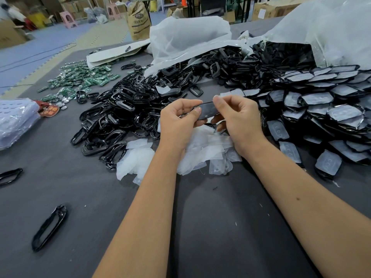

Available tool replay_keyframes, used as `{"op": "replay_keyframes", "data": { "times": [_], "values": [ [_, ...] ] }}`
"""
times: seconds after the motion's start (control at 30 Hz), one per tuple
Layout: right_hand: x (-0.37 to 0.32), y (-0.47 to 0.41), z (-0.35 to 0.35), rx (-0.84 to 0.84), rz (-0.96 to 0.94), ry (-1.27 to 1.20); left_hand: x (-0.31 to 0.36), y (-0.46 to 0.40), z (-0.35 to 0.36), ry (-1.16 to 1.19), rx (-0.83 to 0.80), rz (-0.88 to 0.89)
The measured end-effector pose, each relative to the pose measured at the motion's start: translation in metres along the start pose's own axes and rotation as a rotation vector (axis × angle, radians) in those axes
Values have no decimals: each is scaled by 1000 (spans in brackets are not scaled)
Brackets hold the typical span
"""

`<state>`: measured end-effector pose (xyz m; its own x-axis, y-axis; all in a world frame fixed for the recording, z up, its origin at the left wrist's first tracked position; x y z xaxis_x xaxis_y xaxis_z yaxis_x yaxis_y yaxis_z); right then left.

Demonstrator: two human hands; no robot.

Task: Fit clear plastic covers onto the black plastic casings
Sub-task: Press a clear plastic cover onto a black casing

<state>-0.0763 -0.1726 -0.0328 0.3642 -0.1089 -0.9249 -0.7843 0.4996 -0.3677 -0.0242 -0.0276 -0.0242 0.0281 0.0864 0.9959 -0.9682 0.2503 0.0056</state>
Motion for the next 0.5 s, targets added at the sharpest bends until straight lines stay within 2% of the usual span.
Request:
{"op": "replay_keyframes", "data": {
  "times": [0.5],
  "values": [
    [1,0,-1,11,-30,34,1,2,2,10,-45,40]
  ]
}}
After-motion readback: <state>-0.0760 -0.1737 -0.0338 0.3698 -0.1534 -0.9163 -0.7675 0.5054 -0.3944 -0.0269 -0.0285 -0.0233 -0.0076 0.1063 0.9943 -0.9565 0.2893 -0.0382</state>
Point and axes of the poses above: each hand's wrist, its own y-axis away from the middle knuckle, its own z-axis out of the palm, x = y × z, the point moved 3 cm from there along -y, towards the middle knuckle, and after that the axes turned 9 degrees about -z, right-handed, at the moved point
